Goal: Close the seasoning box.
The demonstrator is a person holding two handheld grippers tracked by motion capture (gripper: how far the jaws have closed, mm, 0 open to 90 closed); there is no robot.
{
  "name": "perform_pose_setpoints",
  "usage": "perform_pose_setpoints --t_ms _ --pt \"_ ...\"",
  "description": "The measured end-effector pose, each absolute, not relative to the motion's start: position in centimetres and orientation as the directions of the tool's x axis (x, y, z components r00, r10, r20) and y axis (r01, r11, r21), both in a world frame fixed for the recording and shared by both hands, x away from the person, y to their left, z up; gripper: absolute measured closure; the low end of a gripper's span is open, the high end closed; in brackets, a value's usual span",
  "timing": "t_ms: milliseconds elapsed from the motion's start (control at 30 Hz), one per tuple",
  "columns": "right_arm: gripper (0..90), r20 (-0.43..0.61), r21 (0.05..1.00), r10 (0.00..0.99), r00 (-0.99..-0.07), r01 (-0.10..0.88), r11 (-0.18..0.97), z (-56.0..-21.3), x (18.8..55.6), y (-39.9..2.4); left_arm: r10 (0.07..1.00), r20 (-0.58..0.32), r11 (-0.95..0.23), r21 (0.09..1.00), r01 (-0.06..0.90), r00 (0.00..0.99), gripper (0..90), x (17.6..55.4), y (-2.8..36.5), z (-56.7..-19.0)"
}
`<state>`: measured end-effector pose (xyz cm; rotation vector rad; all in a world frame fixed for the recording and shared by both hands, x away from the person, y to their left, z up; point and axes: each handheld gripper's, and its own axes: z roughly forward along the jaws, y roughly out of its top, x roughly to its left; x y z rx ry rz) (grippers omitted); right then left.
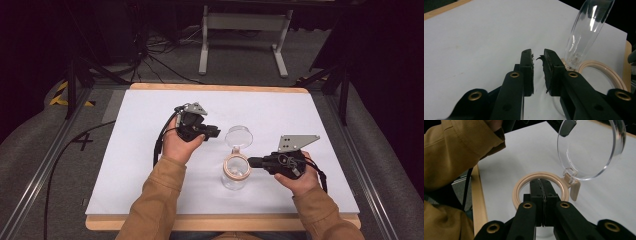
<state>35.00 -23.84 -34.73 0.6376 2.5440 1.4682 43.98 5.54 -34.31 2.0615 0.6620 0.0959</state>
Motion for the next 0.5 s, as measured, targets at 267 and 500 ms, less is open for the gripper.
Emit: perform_pose_setpoints --t_ms 267,500 --pt "90.0 0.112 0.864 0.461 -0.880 0.316 0.392 -35.3 35.5 -23.8 0.453 -0.181 -0.410 0.827 0.384 0.873 81.7 43.5 4.4 -34.4" --pt "90.0 0.111 0.871 0.457 -0.882 0.308 0.382 -35.1 35.4 -23.8 0.437 -0.172 -0.430 0.822 0.373 0.883 81.4 43.3 4.2 -34.4"
